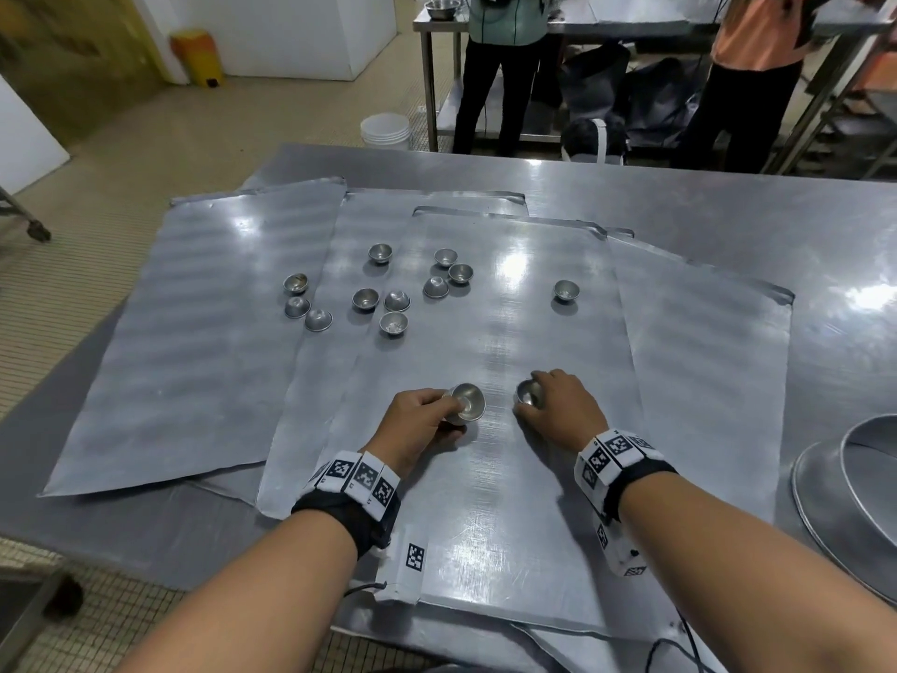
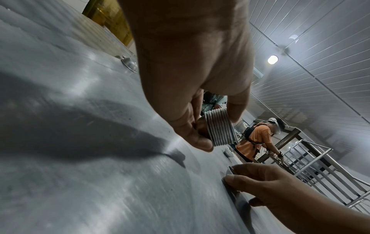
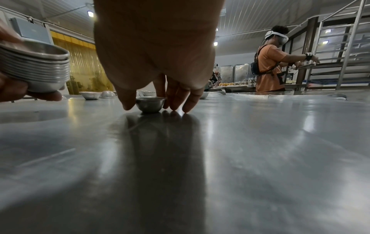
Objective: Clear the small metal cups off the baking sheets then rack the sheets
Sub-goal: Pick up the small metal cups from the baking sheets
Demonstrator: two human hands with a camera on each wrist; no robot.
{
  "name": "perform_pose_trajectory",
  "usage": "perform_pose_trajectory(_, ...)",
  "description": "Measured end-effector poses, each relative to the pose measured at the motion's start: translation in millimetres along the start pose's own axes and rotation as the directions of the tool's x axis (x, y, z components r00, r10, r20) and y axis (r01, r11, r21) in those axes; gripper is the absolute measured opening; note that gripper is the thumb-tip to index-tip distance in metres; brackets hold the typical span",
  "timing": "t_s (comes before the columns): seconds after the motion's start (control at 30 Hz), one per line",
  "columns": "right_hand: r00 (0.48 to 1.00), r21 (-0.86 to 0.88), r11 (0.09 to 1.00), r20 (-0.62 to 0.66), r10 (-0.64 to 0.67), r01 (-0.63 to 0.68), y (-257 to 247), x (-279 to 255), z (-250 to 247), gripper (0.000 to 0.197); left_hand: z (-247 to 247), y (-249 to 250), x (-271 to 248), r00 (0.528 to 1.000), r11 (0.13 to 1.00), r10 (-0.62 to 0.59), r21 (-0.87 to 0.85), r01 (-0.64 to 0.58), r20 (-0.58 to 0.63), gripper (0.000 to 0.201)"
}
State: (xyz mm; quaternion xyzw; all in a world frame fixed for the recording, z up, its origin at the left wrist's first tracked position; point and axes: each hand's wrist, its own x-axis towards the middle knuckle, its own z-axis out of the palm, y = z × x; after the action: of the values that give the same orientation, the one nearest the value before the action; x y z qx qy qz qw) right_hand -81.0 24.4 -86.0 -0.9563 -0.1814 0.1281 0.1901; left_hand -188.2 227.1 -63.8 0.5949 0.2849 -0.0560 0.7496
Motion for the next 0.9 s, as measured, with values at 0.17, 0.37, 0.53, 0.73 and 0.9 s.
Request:
perform_pose_trajectory(0.17, 1.0, 0.019, 1.0, -0.003, 0.022, -0.022, 0.9, -7.9, -1.4, 0.047, -4.5, -3.5, -1.1, 1.0, 1.0, 0.007, -0.007, -0.007, -0.023, 0.015)
perform_pose_trajectory(0.37, 0.998, 0.179, 0.983, -0.053, -0.024, 0.033, -10.7, -16.9, -6.5, 0.051, -5.0, -1.1, -4.2, 1.0, 0.999, 0.006, -0.039, -0.006, -0.021, 0.012)
perform_pose_trajectory(0.53, 0.973, 0.395, 0.898, -0.195, -0.125, 0.195, -48.5, -31.7, -13.9, 0.061, -6.6, -1.5, -5.8, 1.0, 0.995, 0.001, -0.095, -0.002, -0.013, 0.014)
perform_pose_trajectory(0.73, 0.965, 0.292, 0.92, -0.121, -0.235, 0.261, -71.0, -37.1, -5.6, 0.057, -1.6, 2.6, -9.7, 1.0, 0.96, -0.018, -0.279, 0.017, 0.001, 0.024)
perform_pose_trajectory(0.9, 0.963, 0.275, 0.924, -0.114, -0.243, 0.266, -70.2, -37.1, 4.0, 0.061, -0.5, 3.2, -7.4, 1.0, 0.966, -0.007, -0.258, 0.004, -0.01, 0.025)
